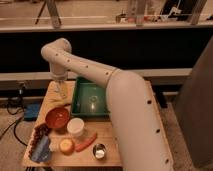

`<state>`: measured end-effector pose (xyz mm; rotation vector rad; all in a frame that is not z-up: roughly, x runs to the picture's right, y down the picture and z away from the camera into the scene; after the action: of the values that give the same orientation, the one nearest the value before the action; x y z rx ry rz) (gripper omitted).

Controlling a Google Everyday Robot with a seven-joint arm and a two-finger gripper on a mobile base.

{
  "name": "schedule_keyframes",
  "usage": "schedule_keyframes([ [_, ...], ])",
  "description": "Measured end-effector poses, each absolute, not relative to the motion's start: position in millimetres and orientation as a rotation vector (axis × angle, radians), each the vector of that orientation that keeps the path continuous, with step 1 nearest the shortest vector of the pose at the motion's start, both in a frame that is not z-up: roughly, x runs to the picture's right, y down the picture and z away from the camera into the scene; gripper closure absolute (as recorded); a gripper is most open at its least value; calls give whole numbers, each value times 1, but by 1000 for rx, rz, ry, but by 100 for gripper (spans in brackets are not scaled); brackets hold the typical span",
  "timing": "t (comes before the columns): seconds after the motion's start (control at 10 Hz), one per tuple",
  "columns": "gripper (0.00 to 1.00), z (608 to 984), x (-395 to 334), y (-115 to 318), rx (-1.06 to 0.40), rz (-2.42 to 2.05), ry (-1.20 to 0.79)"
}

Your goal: Place banana in tray

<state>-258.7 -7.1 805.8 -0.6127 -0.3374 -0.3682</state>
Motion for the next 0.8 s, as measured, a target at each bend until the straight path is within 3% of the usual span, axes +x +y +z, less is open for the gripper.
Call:
schedule_keyframes([
  [0.8, 20, 863, -264, -8, -625, -188, -311],
])
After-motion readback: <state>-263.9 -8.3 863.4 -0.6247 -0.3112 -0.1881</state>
